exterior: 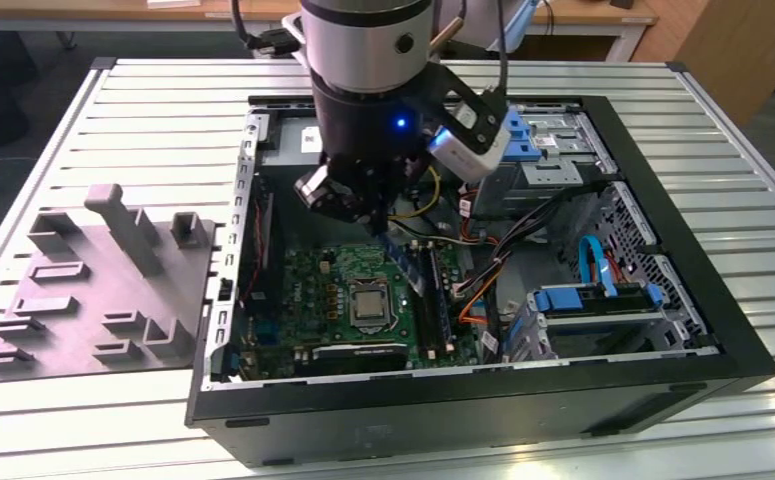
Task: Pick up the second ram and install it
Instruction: 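Insert the second ram into the second slot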
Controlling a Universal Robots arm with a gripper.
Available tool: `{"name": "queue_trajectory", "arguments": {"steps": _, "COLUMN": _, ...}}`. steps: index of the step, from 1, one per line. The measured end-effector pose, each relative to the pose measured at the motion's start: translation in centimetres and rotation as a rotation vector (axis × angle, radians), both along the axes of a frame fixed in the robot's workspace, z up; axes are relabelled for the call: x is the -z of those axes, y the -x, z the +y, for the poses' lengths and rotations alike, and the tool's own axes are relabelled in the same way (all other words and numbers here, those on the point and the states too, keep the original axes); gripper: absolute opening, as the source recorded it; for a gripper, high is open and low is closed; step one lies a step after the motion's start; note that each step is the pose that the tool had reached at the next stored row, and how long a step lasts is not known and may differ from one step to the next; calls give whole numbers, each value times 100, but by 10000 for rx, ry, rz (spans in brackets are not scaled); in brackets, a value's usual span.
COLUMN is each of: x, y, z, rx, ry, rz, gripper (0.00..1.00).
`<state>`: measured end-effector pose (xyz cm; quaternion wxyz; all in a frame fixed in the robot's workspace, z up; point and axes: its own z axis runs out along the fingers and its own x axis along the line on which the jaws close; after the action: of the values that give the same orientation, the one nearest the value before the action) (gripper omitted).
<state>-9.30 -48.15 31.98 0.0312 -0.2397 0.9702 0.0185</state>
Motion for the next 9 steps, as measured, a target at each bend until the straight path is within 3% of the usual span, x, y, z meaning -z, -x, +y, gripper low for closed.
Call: {"name": "queue_trajectory", "arguments": {"steps": 9, "x": 27, "y": 0, "z": 0, "rx": 1634, "ry": 0, "rz": 0, "gripper": 14}}
